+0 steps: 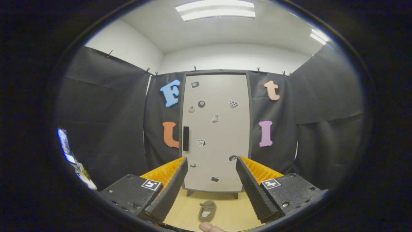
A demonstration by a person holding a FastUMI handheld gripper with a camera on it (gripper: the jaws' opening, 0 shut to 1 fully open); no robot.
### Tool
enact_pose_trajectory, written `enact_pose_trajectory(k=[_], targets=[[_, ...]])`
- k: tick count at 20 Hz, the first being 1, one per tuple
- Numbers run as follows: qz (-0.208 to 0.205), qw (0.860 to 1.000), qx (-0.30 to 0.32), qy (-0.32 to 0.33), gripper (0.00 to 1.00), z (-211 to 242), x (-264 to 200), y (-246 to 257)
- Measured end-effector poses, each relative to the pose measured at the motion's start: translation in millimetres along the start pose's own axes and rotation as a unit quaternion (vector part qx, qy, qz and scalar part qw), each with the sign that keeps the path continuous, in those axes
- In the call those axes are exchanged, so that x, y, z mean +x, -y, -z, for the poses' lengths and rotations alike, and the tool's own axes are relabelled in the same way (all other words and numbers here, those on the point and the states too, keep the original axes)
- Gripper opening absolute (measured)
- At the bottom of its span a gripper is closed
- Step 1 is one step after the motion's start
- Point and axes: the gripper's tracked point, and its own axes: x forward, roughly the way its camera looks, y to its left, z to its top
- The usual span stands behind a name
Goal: Open the shoe cabinet door, grab the shoes and put them into the shoe cabinet, then close the shoe cabinet door.
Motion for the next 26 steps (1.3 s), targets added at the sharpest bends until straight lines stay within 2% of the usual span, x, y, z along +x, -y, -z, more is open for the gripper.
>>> enact_pose_trajectory(k=[8, 11, 15, 18, 20, 24, 26], targets=[[-0.028, 1.0, 0.004, 0.013, 0.99, 2.3, -1.8, 2.8], [-0.027, 0.999, 0.001, 0.031, 0.99, -9.4, 8.4, -5.7], [-0.007, 0.999, -0.029, 0.023, 0.99, -10.6, 97.5, -33.1], [-0.023, 0.999, -0.022, 0.006, 0.98, -7.1, 160.0, -62.9], [-0.031, 0.999, -0.011, -0.016, 0.98, 4.1, 190.2, -76.6], [-0.013, 0.999, -0.009, -0.039, 0.98, 22.6, 246.8, -82.3], [-0.029, 0.998, 0.003, -0.047, 0.98, 31.3, 266.2, -91.9]])
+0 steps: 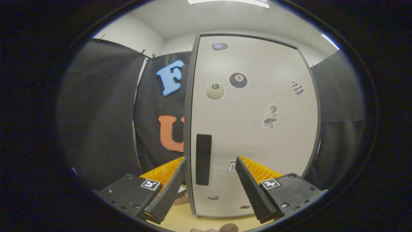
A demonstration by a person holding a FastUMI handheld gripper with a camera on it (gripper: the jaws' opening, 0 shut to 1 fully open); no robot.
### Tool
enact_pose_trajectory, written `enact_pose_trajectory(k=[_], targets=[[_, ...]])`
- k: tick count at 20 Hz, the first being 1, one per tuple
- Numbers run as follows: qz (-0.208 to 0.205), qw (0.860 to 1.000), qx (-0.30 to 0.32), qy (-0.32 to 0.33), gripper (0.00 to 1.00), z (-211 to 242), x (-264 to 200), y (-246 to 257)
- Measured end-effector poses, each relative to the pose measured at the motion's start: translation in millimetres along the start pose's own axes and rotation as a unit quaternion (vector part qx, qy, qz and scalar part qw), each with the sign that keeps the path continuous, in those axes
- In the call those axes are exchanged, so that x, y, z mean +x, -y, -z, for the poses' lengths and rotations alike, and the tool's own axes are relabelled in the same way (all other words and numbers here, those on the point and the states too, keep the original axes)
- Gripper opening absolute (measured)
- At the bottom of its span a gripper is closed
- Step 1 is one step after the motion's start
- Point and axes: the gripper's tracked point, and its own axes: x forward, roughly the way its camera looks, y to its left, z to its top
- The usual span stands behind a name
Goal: Open the shoe cabinet door, grab the shoes and put them into the shoe cabinet, then close the shoe cabinet door.
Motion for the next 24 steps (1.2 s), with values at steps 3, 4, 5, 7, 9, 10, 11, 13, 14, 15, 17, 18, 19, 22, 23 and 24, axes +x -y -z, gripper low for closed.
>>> enact_pose_trajectory(k=[3, 4, 5, 7, 9, 10, 11, 13, 14, 15, 17, 18, 19, 22, 23, 24], targets=[[-0.003, 1.0, 0.006, -0.017, 0.94, 11.0, 21.6, -4.6], [0.0, 1.0, 0.002, -0.016, 0.86, 10.9, 26.0, -4.5], [0.013, 1.0, -0.004, -0.01, 0.78, 11.4, 33.7, -1.0], [0.036, 0.999, 0.005, -0.018, 0.34, 8.1, 32.2, 2.7], [0.044, 0.998, 0.021, -0.026, 0.13, 8.1, 32.4, 3.7], [0.043, 0.998, 0.024, -0.025, 0.12, 7.7, 33.6, 3.7], [0.038, 0.999, 0.028, -0.023, 0.12, 8.9, 33.0, 3.8], [0.023, 0.999, 0.036, -0.028, 0.12, 14.1, 32.3, -0.6], [0.014, 0.999, 0.03, -0.028, 0.13, 17.2, 31.4, -4.1], [0.009, 1.0, 0.013, -0.025, 0.17, 18.1, 31.2, -6.7], [0.01, 1.0, -0.019, -0.007, 0.31, 15.4, 32.4, -9.0], [0.018, 0.999, -0.03, -0.004, 0.5, 15.3, 34.8, -6.2], [0.026, 0.999, -0.039, -0.004, 0.69, 13.3, 37.5, -4.6], [0.023, 0.999, -0.029, -0.013, 0.88, 17.5, 48.8, -6.5], [0.011, 1.0, -0.022, -0.014, 0.87, 16.5, 52.9, -8.9], [0.031, 0.999, -0.018, -0.01, 0.7, 14.8, 55.0, 0.4]])
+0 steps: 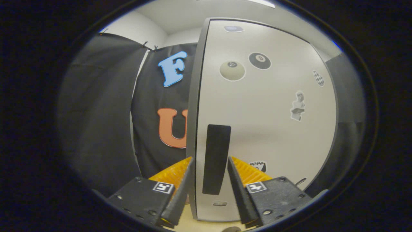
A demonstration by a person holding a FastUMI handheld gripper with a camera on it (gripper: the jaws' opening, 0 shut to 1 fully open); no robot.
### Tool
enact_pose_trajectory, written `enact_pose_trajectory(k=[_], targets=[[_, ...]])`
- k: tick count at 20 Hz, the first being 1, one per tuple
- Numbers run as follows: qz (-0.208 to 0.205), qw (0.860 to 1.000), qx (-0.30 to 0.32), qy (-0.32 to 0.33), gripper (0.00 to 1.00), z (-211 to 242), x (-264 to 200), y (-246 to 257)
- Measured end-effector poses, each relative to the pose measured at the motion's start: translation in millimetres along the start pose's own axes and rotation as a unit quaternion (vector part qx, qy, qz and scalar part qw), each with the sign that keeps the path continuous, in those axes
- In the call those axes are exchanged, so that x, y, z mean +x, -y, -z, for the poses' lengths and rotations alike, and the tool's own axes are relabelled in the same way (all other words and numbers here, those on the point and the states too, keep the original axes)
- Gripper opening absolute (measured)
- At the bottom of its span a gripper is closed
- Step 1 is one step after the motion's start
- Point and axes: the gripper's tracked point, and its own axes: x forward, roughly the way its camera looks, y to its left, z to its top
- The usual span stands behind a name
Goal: Open the shoe cabinet door, grab the shoes and put them into the shoe cabinet, then close the shoe cabinet door.
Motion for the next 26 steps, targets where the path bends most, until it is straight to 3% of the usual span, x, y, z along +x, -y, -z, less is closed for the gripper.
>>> enact_pose_trajectory(k=[2, 4, 8, 14, 26], targets=[[-0.007, 1.0, 0.008, -0.003, 0.37, 2.1, 0.9, -2.7], [-0.014, 1.0, -0.014, -0.007, 0.36, 3.4, -2.7, -0.8], [-0.063, 0.998, 0.006, -0.011, 0.34, 5.0, -16.8, -0.4], [-0.119, 0.993, 0.009, -0.022, 0.32, 2.5, -68.5, -0.1], [-0.171, 0.984, 0.038, -0.043, 0.31, 6.3, -134.5, 34.0]])
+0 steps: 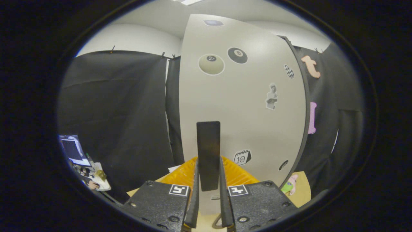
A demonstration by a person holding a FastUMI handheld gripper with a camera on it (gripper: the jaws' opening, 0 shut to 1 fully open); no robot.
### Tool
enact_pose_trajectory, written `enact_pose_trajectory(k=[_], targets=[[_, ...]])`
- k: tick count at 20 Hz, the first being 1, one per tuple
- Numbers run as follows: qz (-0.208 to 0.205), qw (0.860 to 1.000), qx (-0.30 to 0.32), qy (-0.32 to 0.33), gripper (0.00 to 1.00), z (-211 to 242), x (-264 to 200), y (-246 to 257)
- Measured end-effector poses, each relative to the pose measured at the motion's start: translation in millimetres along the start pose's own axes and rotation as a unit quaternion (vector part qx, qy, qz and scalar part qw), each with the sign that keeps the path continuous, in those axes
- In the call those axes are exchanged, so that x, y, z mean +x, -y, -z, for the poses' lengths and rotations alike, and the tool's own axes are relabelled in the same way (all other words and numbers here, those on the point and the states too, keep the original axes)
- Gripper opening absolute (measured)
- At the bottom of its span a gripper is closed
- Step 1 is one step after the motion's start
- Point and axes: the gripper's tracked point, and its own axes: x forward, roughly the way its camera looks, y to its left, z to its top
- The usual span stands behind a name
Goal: Open the shoe cabinet door, grab the shoes and put them into the shoe cabinet, then close the shoe cabinet door.
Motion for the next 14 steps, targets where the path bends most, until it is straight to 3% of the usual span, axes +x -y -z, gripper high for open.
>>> enact_pose_trajectory(k=[14], targets=[[0.013, 1.0, -0.024, 0.0, 0.27, 2.4, -24.0, 16.8]])
